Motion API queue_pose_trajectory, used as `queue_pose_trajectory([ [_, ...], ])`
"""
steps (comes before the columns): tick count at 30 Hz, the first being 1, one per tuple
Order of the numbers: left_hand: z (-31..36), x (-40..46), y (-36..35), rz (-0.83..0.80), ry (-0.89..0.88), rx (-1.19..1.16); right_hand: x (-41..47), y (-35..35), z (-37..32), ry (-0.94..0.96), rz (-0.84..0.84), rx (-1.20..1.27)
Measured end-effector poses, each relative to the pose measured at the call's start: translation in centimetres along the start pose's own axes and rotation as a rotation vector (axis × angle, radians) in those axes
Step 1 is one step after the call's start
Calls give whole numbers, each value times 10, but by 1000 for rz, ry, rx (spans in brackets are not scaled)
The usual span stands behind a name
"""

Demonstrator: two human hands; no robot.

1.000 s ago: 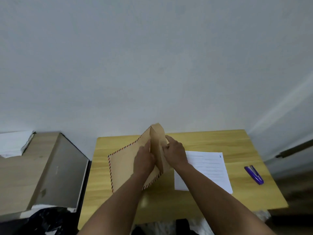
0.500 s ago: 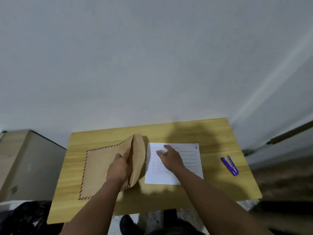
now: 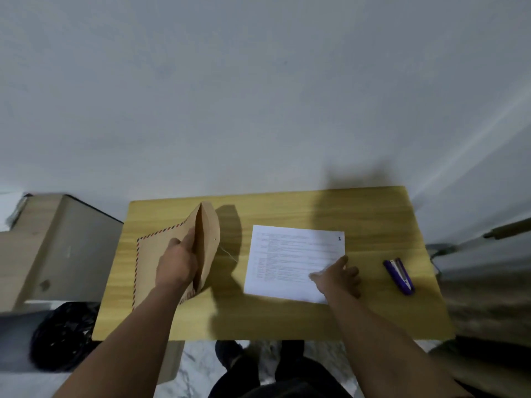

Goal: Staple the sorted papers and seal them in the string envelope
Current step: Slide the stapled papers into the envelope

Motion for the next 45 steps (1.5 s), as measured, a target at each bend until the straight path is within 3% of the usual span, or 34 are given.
queue_pose_trajectory([
  [5,-8,-3,9,46,93,-100,7,-3,5,-65,17,38],
  [10,-1,-5,6,17,-9,-1,14,-5,6,-89,-14,102],
  [14,0,-7,1,9,-6,-10,13,-11,0,-32,-20,267],
  [32,4,-7,-3,-19,-38,-98,19,55,-31,419,24,470],
  [41,6,-7,-12,-32,-48,-97,46,50,-4,195,-82,138],
  [45,6,-5,-12,-21,-54,-100,49,41,9,134,-57,143],
])
Point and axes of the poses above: each hand's wrist, its own x-axis towards the middle knuckle, its own y-axis out of the back of the hand, z = x × y, the point moved 10 cm from there along x, towards the middle knuckle, and after that the axes turned 7 degrees about -x, right-handed, at the moved point
